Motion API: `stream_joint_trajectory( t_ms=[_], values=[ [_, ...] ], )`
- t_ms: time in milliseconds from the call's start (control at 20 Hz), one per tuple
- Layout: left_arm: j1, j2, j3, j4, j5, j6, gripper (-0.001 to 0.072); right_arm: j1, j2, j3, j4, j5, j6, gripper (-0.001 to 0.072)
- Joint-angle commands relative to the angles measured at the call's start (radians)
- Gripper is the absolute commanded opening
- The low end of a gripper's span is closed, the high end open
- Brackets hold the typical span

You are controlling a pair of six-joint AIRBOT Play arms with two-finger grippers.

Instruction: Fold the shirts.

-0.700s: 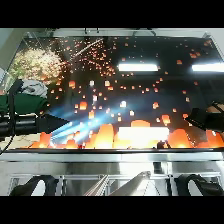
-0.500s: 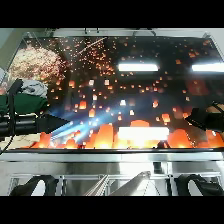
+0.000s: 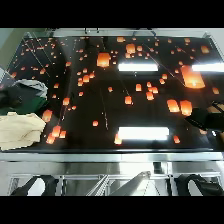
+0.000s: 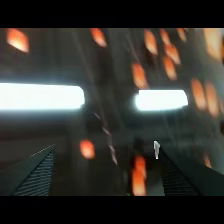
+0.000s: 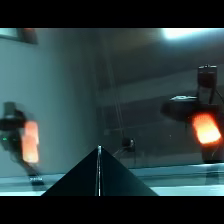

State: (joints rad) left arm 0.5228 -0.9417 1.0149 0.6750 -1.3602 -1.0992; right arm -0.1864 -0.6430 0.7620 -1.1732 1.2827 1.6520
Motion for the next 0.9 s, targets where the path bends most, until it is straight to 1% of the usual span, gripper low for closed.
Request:
stream_joint_trajectory(
  t_ms=[0,100,250,300,400,500,600,650,750,850],
  values=[
    [0.135,-0.177,0.164,0.044,0.104,0.030,0.0720,0.001,0.001,0.000,0.000,0.000,0.000,0.0016],
    [0.135,-0.307,0.257,0.093,0.162,0.082,0.0720,0.001,0.001,0.000,0.000,0.000,0.000,0.0016],
    [0.083,-0.536,0.428,0.249,0.174,0.089,0.0720,0.001,0.001,0.000,0.000,0.000,0.000,0.0016],
    [0.062,-0.603,0.476,0.279,0.169,0.089,0.0720,0.001,0.001,0.000,0.000,-0.003,0.000,0.0015],
    [0.023,-0.727,0.561,0.304,0.165,0.089,0.0720,0.001,0.001,0.000,0.000,-0.042,0.000,0.0016],
    [-0.013,-0.830,0.637,0.304,0.163,0.089,0.0720,0.001,0.001,0.000,0.000,-0.046,0.000,0.0015],
    [-0.046,-0.913,0.700,0.330,0.146,0.088,0.0720,0.001,0.001,0.000,0.000,-0.045,0.000,0.0016],
    [-0.062,-0.948,0.724,0.375,0.127,0.083,0.0720,0.001,0.001,0.000,0.000,-0.046,0.000,0.0016],
    [-0.088,-1.007,0.771,0.474,0.054,0.042,0.0720,0.001,0.001,0.000,0.000,-0.045,0.000,0.0016],
    [-0.104,-1.048,0.800,0.558,0.015,0.013,0.0709,0.001,0.001,0.000,0.001,-0.055,0.000,0.0016]
  ],
)
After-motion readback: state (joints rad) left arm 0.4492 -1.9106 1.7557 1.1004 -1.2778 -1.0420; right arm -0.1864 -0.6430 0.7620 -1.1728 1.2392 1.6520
